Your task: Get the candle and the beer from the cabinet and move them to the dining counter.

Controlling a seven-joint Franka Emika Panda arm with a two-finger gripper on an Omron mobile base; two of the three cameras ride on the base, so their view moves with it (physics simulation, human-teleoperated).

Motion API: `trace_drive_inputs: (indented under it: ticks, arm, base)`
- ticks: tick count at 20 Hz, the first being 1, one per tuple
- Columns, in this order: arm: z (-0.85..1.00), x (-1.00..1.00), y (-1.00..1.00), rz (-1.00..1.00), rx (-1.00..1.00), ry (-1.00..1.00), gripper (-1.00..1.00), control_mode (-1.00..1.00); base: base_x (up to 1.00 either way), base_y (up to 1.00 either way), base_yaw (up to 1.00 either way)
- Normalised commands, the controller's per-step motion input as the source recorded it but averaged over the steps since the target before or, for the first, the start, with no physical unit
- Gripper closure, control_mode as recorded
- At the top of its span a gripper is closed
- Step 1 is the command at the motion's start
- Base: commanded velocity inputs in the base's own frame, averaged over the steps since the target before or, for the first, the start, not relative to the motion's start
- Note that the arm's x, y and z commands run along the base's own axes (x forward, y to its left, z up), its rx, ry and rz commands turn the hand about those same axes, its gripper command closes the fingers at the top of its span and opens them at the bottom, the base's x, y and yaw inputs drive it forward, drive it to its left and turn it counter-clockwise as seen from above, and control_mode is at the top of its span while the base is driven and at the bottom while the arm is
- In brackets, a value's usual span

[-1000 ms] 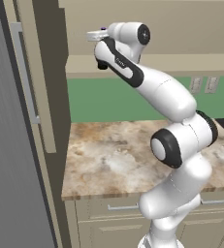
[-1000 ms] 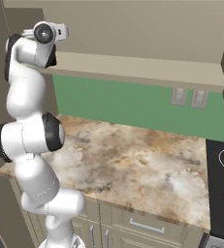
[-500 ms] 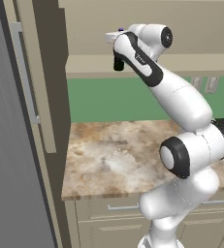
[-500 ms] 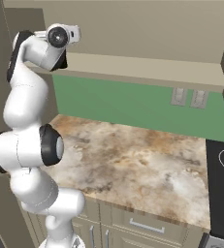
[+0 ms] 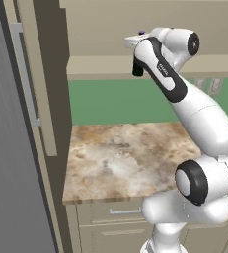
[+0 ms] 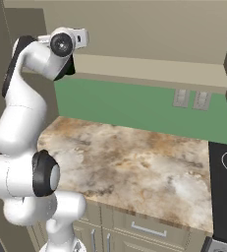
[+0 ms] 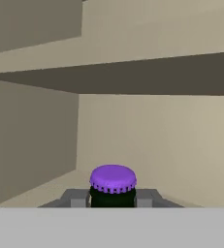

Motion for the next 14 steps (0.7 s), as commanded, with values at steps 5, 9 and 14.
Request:
trace_drive_inputs:
  ticks: [5, 9, 14]
  arm:
    - [0.14, -0.86, -0.18, -0.1, -0.03, 0.0, 1.0, -1.0]
    - [0.03, -1.0, -0.24, -0.16, 0.0, 0.0, 1.0, -1.0]
    - [0.0, -1.0, -0.26, -0.17, 0.0, 0.0, 1.0, -1.0]
  base:
    - [0.0, 0.0, 0.0]
    - [0.0, 0.0, 0.0]
    - [0.0, 0.0, 0.0]
